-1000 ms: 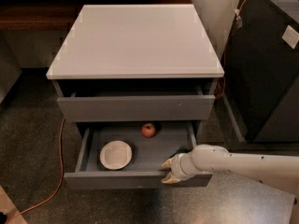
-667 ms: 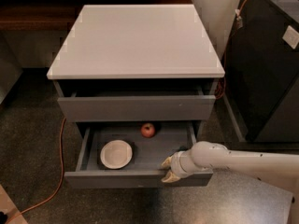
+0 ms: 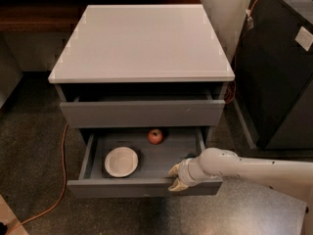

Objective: Pick apple from middle drawer and place on counter

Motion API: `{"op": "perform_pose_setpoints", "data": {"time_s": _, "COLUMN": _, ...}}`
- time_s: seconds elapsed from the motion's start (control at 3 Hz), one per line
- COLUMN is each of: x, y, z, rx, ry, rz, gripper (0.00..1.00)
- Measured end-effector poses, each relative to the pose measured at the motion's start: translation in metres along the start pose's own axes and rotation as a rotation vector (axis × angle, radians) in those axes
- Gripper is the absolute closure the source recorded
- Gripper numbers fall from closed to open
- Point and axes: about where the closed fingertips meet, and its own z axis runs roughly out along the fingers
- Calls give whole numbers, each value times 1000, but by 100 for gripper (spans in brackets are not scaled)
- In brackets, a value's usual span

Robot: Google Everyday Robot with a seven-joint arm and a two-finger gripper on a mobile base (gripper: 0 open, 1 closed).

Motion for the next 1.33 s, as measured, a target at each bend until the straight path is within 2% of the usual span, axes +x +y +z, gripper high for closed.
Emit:
{"op": "perform_pose_setpoints", "data": {"time_s": 0.33, "x": 0, "y": 6, "z": 0, "rx": -43, "ry": -14, "rz": 5, "gripper": 100}}
{"op": "perform_pose_setpoints", "data": {"time_s": 1.0, "x": 15, "y": 46, "z": -10, "rx": -133, "ry": -30, "rz": 65, "gripper": 100}}
{"op": "perform_pose_setpoints", "data": {"time_s": 1.33, "x": 19, "y": 54, "z": -13, "rx": -142, "ry": -26, "rz": 78, "gripper": 100}}
